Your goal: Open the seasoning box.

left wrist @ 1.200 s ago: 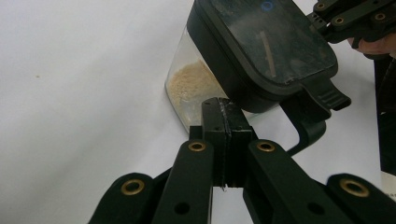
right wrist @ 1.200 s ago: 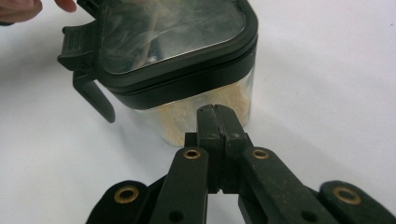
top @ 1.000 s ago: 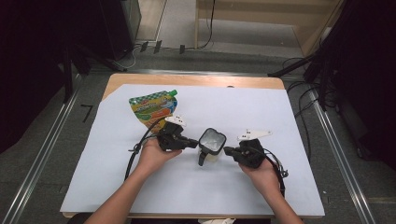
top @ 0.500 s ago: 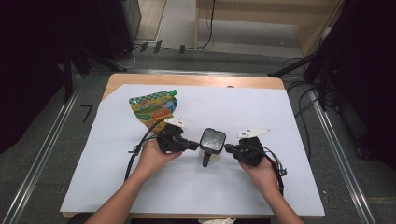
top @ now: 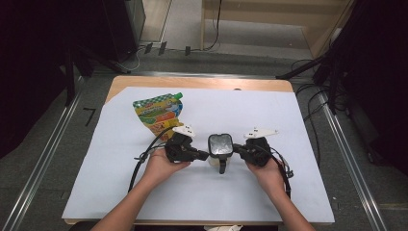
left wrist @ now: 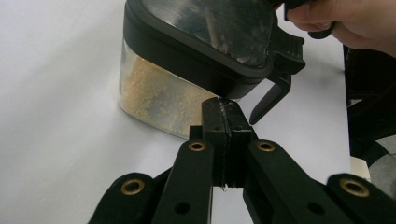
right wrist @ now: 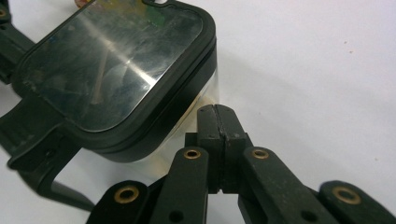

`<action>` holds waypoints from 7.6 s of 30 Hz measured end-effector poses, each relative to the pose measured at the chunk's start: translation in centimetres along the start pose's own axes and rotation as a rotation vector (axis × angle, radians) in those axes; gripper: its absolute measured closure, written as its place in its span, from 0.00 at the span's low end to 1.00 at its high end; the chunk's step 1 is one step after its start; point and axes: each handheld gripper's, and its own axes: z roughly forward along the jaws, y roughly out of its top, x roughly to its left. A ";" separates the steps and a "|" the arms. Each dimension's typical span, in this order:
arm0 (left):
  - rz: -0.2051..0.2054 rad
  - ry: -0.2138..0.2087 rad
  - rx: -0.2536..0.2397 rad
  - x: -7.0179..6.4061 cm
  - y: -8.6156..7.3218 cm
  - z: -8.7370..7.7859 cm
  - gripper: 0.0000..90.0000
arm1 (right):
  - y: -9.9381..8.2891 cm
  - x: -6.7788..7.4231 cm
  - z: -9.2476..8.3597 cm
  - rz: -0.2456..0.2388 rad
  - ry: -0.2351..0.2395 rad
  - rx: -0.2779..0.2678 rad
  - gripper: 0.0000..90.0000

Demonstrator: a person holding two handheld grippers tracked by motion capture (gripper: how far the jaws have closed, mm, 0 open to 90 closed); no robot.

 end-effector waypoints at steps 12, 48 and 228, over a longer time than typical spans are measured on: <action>0.019 -0.052 0.001 -0.7 0.2 -0.3 0.98 | 0.3 -0.3 -0.5 -0.020 -0.007 -0.013 1.00; -0.005 -0.023 -0.015 1.1 0.2 -2.7 0.51 | -2.3 6.3 -3.2 -0.058 0.151 0.023 1.00; 0.254 -0.020 -0.036 -1.9 8.5 4.0 0.36 | -0.9 -4.8 -3.9 0.092 -0.055 0.015 1.00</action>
